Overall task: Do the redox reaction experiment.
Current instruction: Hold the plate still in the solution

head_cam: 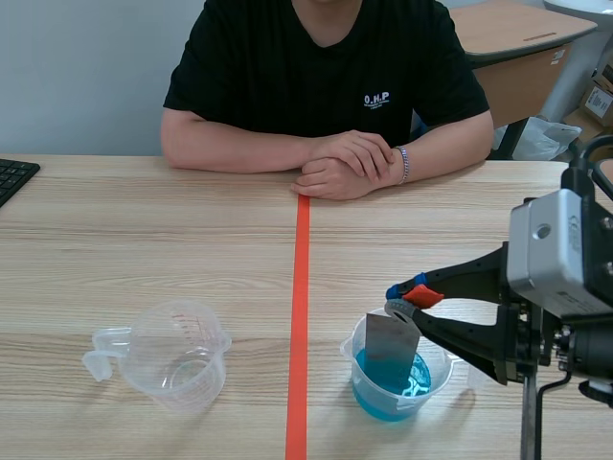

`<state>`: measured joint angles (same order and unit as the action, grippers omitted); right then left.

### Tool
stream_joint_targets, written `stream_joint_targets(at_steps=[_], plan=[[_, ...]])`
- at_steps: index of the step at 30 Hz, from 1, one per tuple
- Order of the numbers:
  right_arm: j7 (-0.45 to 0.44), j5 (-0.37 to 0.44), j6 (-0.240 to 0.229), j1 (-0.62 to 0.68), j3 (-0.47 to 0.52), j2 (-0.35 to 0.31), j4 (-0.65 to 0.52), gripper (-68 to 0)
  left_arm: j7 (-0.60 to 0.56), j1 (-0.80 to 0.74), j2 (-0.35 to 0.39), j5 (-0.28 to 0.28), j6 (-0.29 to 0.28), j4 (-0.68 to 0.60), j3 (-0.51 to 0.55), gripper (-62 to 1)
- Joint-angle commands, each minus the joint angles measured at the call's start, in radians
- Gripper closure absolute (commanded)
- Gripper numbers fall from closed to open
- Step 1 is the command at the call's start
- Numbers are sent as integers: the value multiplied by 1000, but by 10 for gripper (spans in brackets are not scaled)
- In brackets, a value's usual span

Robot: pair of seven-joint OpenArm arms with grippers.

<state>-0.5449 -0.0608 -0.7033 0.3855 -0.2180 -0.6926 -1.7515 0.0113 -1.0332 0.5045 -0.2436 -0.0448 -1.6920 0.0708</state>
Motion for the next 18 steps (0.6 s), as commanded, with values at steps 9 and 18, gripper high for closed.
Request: stream_joint_targets(at_steps=[9,18], plan=[[-13,10,3,-6,7,-11,-7,-17,-10,-2,3,0,2,-9,-1,-44],[-31,10,2,-6,25,-14,-9,-17,-10,-2,3,0,2,-9,-1,-44]])
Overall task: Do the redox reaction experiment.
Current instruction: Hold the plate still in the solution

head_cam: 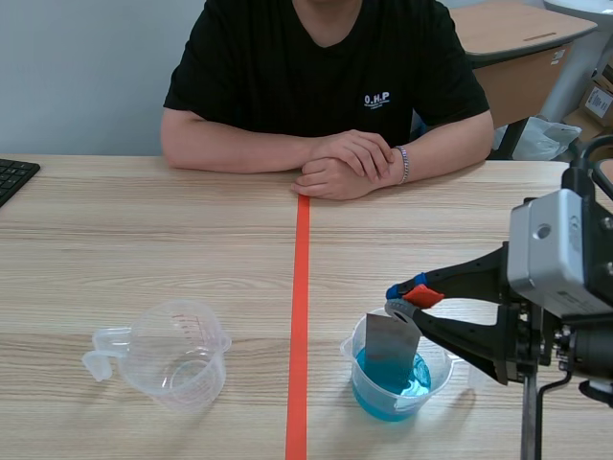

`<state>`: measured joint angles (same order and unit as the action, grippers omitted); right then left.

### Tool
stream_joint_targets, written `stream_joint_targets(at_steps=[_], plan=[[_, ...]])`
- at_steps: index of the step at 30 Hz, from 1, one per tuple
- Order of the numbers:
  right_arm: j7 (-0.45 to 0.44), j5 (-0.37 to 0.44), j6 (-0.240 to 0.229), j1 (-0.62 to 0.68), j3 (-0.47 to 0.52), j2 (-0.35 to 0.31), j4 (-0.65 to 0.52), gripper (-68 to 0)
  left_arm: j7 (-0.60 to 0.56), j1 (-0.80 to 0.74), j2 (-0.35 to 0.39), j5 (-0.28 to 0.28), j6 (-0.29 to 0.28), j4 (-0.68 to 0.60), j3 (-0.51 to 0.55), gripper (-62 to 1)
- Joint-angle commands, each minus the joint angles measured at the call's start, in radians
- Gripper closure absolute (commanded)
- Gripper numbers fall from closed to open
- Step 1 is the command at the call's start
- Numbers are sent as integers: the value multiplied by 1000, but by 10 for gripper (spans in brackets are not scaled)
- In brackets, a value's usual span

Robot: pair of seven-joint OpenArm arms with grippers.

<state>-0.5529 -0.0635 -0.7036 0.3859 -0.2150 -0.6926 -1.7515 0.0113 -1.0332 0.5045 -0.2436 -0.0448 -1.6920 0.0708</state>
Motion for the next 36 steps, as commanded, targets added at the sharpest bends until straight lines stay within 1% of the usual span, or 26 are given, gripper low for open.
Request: stream_joint_targets(at_steps=[1,4,11,18,36], plan=[[-23,13,-3,-6,29,-14,-10,-17,-10,-2,3,0,2,-9,-1,-44],[-23,14,-42,-4,55,-14,-18,-17,-10,-2,3,0,2,-9,-1,-44],[-23,18,-42,19,120,-26,-60,-17,-10,-2,3,0,2,-9,-1,-44],[-22,18,-42,85,143,-68,-137,-17,-6,-2,3,0,2,-9,-1,-44],[-23,26,-42,196,284,-69,-259,-17,-6,-2,3,0,2,-9,-1,-44]])
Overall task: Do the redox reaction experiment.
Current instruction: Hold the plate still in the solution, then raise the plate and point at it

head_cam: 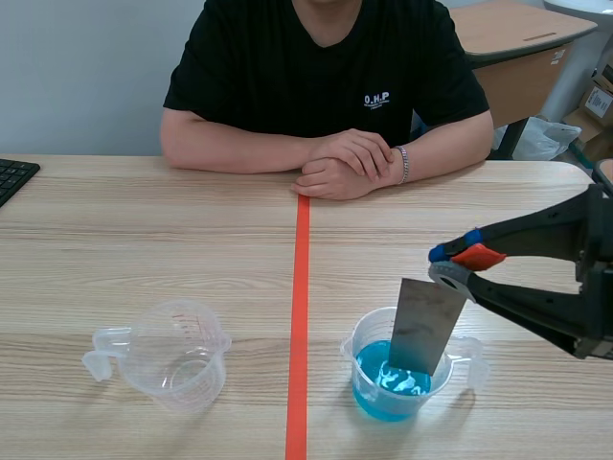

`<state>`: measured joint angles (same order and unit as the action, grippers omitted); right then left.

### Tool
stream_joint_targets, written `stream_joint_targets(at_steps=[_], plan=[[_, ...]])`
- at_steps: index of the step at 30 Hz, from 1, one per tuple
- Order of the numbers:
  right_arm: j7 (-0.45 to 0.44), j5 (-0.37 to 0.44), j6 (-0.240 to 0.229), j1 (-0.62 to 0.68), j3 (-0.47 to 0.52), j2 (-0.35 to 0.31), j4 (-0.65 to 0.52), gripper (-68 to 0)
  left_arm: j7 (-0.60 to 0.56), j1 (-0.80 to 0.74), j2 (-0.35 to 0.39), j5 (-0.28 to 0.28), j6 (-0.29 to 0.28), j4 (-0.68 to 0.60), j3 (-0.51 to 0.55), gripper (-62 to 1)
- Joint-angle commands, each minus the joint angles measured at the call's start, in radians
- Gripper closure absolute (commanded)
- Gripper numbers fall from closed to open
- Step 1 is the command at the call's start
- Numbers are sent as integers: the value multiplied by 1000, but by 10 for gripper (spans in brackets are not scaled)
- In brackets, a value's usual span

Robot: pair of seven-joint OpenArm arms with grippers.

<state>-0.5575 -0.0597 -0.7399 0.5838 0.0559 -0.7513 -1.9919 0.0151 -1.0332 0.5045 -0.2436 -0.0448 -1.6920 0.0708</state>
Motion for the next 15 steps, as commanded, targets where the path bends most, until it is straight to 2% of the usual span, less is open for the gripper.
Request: stream_joint_targets(at_steps=[1,15], plan=[[-18,22,-6,-2,17,-11,-24,-17,-10,-2,3,0,2,-9,-1,-44],[-16,58,-6,-2,34,-11,-66,-17,-10,-2,3,0,2,-9,-1,-44]])
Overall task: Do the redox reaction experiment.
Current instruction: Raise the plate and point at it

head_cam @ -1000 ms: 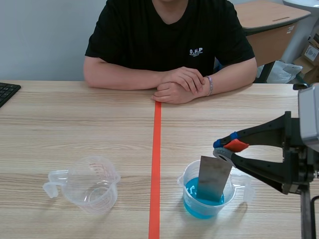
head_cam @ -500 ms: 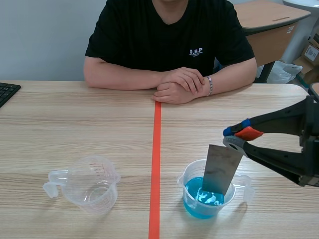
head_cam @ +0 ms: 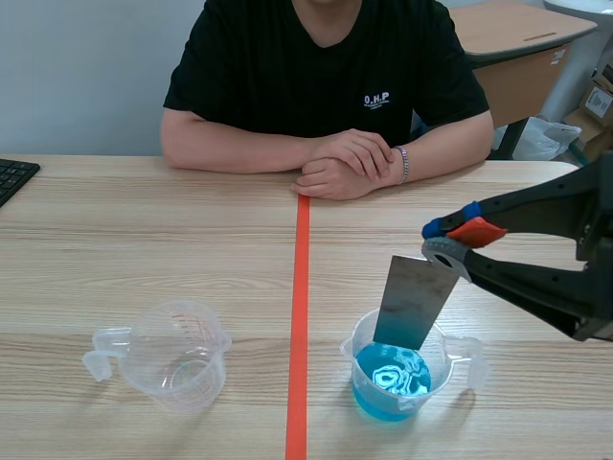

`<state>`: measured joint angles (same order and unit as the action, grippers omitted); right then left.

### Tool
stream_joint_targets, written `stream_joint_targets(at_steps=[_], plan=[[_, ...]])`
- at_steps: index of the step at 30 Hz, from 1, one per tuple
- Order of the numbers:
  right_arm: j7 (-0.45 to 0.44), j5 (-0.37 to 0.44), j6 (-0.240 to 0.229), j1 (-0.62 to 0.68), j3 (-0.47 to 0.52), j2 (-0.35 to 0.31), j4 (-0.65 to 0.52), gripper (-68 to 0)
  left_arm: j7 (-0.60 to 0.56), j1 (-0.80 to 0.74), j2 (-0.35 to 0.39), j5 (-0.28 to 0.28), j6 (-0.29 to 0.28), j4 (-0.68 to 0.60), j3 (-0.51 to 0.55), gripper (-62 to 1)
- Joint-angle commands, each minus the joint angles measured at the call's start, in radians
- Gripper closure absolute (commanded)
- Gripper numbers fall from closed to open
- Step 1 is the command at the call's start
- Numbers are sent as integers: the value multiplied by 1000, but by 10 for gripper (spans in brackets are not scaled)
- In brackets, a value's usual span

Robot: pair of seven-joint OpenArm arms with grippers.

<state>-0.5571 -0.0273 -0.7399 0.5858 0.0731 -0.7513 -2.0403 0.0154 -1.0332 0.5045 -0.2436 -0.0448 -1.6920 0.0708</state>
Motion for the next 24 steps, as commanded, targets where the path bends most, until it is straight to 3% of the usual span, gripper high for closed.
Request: stream_joint_targets(at_steps=[1,15,24], plan=[[-15,35,-6,-3,21,-11,-18,-17,-10,-2,3,0,2,-9,-1,-44],[47,114,-6,-1,53,-11,-109,-17,-10,-2,3,0,2,-9,-1,-44],[167,204,-6,-1,53,-11,-161,-17,-10,-2,3,0,2,-9,-1,-44]])
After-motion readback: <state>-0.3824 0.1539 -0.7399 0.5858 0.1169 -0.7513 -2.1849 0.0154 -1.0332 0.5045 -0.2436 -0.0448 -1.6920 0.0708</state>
